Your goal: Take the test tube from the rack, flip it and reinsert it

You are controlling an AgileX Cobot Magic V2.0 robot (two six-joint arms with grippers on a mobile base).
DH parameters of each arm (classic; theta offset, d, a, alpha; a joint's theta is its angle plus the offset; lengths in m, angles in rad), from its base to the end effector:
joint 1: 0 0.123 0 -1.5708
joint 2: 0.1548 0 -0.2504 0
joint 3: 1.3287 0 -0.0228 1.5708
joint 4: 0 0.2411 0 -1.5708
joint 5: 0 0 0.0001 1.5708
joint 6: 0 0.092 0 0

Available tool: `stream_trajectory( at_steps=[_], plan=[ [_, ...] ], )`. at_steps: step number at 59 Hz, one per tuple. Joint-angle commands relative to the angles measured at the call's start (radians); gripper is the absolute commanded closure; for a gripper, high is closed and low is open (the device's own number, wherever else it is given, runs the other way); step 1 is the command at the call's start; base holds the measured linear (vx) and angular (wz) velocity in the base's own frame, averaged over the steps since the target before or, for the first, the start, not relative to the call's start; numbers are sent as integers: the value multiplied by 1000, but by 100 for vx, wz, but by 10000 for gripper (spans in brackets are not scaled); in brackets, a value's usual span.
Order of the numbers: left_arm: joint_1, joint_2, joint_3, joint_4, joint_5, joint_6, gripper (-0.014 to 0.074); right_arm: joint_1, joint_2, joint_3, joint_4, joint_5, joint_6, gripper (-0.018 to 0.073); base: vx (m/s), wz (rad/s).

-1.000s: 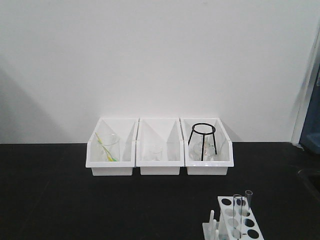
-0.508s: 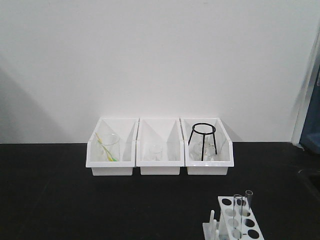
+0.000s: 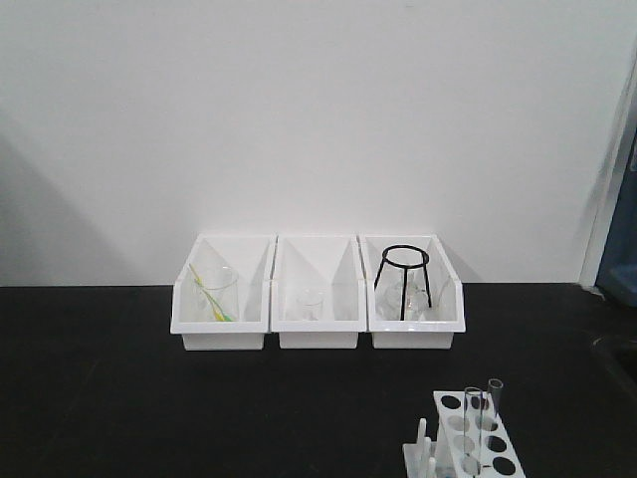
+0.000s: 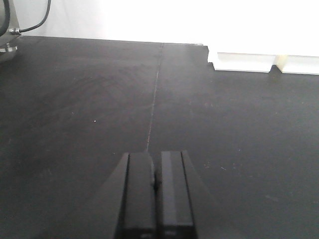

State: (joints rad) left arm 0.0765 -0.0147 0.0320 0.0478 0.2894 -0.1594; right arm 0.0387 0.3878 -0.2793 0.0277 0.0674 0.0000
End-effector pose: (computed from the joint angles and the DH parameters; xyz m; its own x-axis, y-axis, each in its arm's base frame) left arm 0.0804 0.0074 0.1775 -0.2051 -0.1294 -0.9701 -0.1137 0.9877 -0.1077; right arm 0.1186 0.0048 0.2617 -0.0895 0.0242 -0.9957 -0.0381 0.9989 0.0277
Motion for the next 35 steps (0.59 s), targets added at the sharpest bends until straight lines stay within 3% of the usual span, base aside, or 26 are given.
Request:
stream_trajectory(
  at_steps=[1,28,35],
  plan=[
    [-7,-11,0,-4,-87,0,603,-6,97,-38,-10,-125,-10,559,0,0],
    [-7,-11,0,-4,-87,0,603,-6,387,-38,15,-303,0,467,0,0],
    [-7,-11,0,-4,-87,0,603,-6,444,-38,15,-307,0,326,0,0]
  ],
)
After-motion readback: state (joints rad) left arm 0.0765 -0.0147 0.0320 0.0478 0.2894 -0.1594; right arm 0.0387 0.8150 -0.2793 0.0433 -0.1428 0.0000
